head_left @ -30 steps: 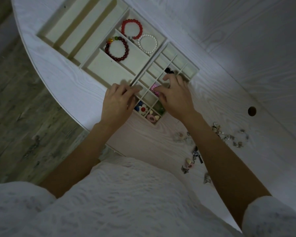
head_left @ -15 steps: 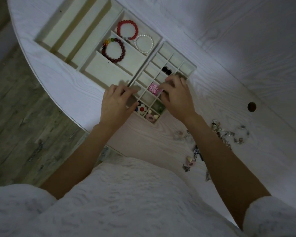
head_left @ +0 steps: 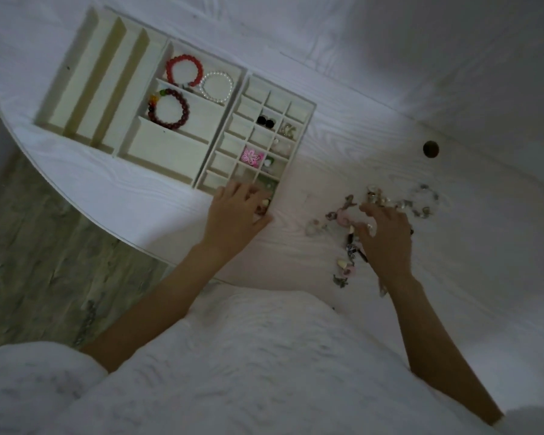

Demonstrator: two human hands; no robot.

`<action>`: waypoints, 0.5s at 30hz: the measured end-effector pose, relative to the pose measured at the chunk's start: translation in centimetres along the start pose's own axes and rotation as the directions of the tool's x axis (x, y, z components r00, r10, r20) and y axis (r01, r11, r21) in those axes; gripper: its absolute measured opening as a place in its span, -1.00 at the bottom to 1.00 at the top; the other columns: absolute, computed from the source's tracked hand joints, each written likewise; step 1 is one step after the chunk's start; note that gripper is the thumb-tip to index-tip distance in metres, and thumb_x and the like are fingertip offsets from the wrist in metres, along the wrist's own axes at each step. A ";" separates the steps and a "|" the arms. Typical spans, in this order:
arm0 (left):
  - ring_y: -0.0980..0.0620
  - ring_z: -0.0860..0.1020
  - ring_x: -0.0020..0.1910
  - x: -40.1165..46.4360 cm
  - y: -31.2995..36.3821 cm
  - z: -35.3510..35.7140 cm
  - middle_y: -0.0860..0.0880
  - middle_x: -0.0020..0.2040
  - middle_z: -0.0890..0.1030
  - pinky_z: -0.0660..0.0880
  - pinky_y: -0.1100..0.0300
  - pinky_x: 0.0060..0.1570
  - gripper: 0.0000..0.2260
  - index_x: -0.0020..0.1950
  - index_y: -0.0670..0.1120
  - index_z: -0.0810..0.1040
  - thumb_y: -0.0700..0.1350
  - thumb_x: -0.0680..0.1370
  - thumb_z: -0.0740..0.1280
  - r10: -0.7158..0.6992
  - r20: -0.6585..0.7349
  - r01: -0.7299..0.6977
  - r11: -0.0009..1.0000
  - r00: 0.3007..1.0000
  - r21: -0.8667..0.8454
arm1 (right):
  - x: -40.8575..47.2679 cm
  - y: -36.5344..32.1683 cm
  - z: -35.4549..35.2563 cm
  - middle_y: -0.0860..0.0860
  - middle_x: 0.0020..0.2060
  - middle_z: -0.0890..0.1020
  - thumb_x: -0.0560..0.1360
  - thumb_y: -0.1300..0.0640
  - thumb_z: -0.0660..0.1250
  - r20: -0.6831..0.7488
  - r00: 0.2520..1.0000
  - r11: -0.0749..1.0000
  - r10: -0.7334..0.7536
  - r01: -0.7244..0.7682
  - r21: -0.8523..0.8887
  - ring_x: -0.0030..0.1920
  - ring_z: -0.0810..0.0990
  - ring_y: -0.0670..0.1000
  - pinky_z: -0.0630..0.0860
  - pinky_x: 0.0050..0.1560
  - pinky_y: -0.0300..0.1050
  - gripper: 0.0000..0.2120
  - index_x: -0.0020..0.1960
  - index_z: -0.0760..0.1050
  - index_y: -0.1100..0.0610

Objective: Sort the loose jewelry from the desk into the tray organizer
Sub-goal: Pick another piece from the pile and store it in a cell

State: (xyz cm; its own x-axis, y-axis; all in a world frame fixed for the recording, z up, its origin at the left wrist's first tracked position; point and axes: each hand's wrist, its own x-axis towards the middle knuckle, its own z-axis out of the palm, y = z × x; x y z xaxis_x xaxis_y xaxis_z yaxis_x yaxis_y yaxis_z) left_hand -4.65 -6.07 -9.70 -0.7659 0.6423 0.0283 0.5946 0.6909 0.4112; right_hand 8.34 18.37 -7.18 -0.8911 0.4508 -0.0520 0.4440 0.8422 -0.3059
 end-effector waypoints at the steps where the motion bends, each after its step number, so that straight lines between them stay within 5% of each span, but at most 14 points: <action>1: -0.18 0.52 -0.07 -0.1 0.2 0.1 -0.12 -0.05 0.61 0.45 0.03 -0.10 -0.69 0.07 -0.11 0.63 0.02 0.40 0.42 0.007 0.008 -0.007 1.000 1.000 0.009 | -0.2 0.2 0.2 0.23 -0.02 0.62 0.44 0.25 0.35 0.004 1.000 1.000 0.015 -0.015 0.003 0.02 0.55 0.24 0.41 0.11 0.10 -0.76 0.09 0.56 0.26; 8: -0.19 0.53 -0.11 0.2 1.2 0.0 -0.15 -0.08 0.62 0.46 0.00 -0.11 -0.61 0.10 -0.17 0.61 -0.19 0.30 0.55 0.069 0.004 -0.069 0.997 0.998 0.043 | 3.0 -0.3 2.1 0.16 0.09 0.56 0.55 0.13 0.21 0.118 0.985 0.988 0.128 -0.137 0.072 0.11 0.50 0.17 0.42 0.02 -0.02 -0.72 0.23 0.49 0.15; 15: -0.20 0.53 -0.10 0.3 2.0 0.1 -0.11 -0.10 0.64 0.46 0.00 -0.09 -0.63 0.12 -0.14 0.64 -0.23 0.32 0.53 -0.017 0.010 0.017 0.999 1.000 0.037 | 5.9 -2.1 3.4 0.15 -0.08 0.57 0.52 0.24 0.24 0.149 0.989 0.992 0.022 -0.040 0.119 -0.07 0.52 0.13 0.36 -0.14 -0.11 -0.88 -0.02 0.55 0.22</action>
State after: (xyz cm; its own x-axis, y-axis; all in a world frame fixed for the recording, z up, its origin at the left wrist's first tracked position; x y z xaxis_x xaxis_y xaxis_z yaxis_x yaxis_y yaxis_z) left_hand -3.66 -4.42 -8.93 -0.7735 0.6337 0.0122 0.5903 0.7132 0.3779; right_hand 1.87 18.23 -10.09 -0.8851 0.4204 -0.1995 0.4650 0.7823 -0.4145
